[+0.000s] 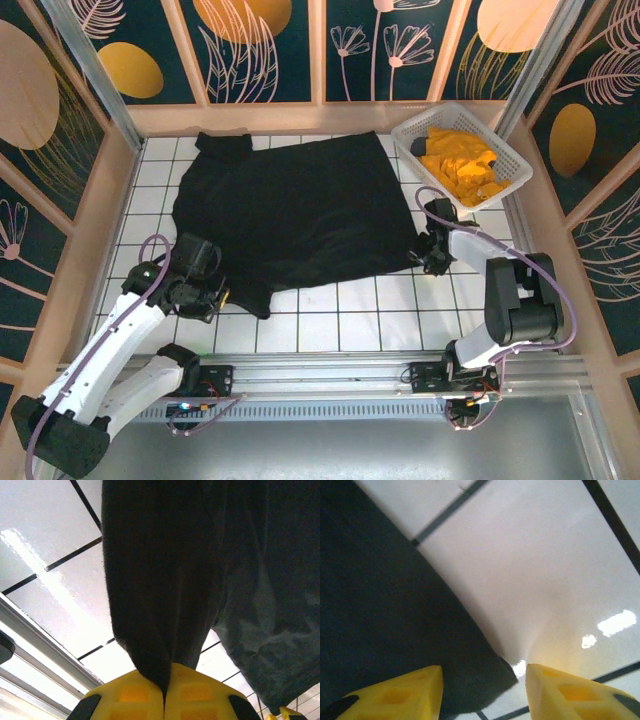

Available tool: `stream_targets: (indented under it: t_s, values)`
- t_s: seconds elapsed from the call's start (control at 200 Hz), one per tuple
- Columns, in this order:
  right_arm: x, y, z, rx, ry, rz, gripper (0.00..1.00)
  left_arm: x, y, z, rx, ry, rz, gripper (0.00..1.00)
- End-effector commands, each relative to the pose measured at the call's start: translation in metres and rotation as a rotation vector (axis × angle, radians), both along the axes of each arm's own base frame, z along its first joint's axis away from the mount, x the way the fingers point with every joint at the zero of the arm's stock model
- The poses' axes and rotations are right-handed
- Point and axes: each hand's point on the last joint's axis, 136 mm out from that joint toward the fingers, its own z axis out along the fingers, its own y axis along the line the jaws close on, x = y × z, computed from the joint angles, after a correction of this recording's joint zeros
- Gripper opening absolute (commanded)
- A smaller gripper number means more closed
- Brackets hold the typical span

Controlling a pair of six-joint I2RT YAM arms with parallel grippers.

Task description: Fold and stack the t-shirts

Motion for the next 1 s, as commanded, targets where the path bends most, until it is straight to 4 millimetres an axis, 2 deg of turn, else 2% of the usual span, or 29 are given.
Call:
stream_targets:
  t_s: [0.0, 0.155, 0.3, 0.375, 0.551, 0.726, 0.811, 0.826, 0.881, 0.996]
  values:
    - [-0.004, 0.0, 0.002, 0.005, -0.009, -0.019, 0.45, 0.003, -0.006, 0.002, -0.017, -0.008, -0.025, 0.0]
    - [0.003, -0.001, -0.002, -0.003, -0.002, -0.027, 0.36, 0.009, -0.009, 0.003, -0.016, -0.011, -0.04, 0.0]
    - [0.006, 0.0, -0.007, -0.009, 0.002, -0.023, 0.1, 0.021, -0.012, 0.011, -0.004, -0.043, -0.06, 0.0]
    - [0.008, -0.002, -0.001, -0.031, -0.016, -0.018, 0.0, 0.027, -0.012, 0.015, 0.009, -0.06, -0.064, 0.0]
    - [0.007, -0.003, 0.022, -0.076, -0.076, -0.007, 0.0, 0.049, -0.015, 0.029, 0.005, -0.157, -0.05, 0.0]
    - [0.014, 0.004, 0.041, -0.076, -0.107, 0.005, 0.0, 0.084, -0.029, 0.052, -0.044, -0.287, -0.033, 0.0]
    - [0.022, 0.006, 0.049, -0.072, -0.124, 0.008, 0.0, 0.095, -0.025, 0.054, 0.004, -0.302, -0.025, 0.0]
    - [0.024, 0.007, 0.051, -0.071, -0.128, 0.011, 0.0, 0.1, -0.025, 0.062, 0.006, -0.323, -0.023, 0.0]
    - [0.03, 0.009, 0.055, -0.064, -0.135, 0.017, 0.0, 0.11, -0.022, 0.068, 0.047, -0.344, -0.018, 0.0]
    - [0.044, 0.016, 0.062, -0.044, -0.143, 0.027, 0.0, 0.129, -0.013, 0.067, 0.137, -0.352, -0.023, 0.0]
